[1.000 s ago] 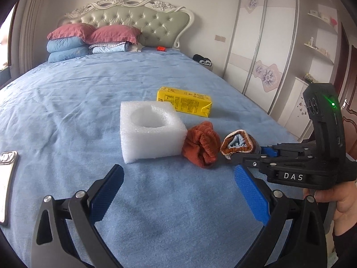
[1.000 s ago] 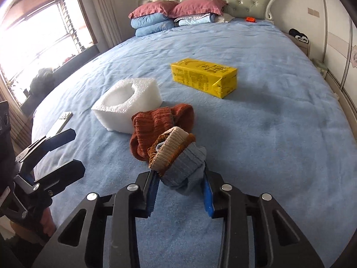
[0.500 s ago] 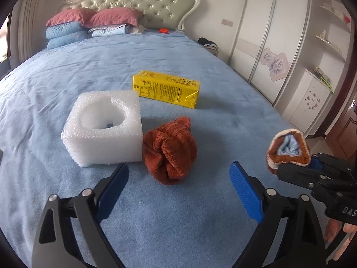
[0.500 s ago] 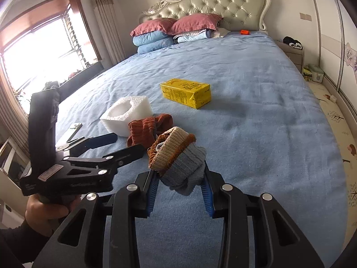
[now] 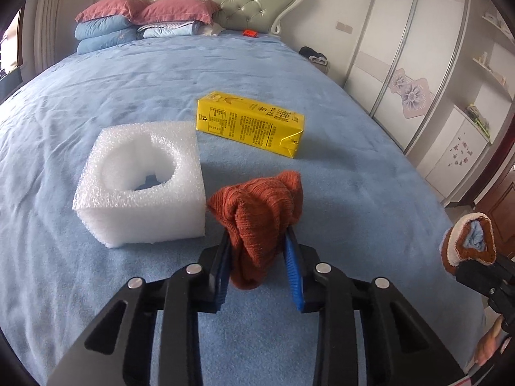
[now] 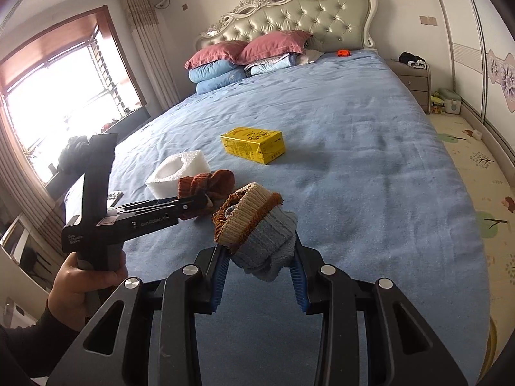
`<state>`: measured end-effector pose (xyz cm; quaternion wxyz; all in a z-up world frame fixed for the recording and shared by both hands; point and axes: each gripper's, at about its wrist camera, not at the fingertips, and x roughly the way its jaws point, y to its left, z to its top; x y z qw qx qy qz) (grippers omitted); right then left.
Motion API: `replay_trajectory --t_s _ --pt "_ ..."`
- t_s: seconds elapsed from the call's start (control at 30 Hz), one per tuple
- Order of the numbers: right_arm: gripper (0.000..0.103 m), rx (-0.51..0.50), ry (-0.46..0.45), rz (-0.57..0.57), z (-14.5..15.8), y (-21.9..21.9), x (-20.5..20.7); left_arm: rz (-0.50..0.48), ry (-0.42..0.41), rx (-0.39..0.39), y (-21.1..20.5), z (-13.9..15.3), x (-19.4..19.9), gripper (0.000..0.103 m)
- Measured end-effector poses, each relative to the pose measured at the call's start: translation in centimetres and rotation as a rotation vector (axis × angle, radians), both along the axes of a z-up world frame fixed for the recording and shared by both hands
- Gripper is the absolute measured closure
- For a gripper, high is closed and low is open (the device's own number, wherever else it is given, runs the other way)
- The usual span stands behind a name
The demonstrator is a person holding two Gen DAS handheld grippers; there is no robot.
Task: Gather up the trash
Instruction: 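Grasp the blue-beige sock with the right tool while the left tool grasps the orange knit sock, then carry both socks over the yellow bin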
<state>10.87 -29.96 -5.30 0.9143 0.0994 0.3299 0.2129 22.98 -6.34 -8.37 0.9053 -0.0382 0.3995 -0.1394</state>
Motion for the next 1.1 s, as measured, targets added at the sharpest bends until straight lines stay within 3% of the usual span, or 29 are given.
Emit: replay_trajectory --t_s 0.27,0.57,0.87,1.1 --pt "0.069 0.015 -0.034 -0.04 1.0 -2.4 -2.6 -0.078 -0.059 -0.036 -1.9 3.2 -3.7 0.072" --pt "0.069 0.023 -0.081 -0.147 2.3 -8.0 -7.4 -0.252 -0.103 -0.021 -8.7 5.3 -7.3 0.072" --pt "0.068 0.012 -0.041 -0.32 0.4 -17.7 -13.2 -0.483 -0.067 -0.005 -20.0 4.1 -9.3 0.072" --pt "0.068 0.032 0.021 -0.457 -2.1 -24.5 -17.1 -0.656 0.009 0.013 -28.4 1.7 -10.6 0.072"
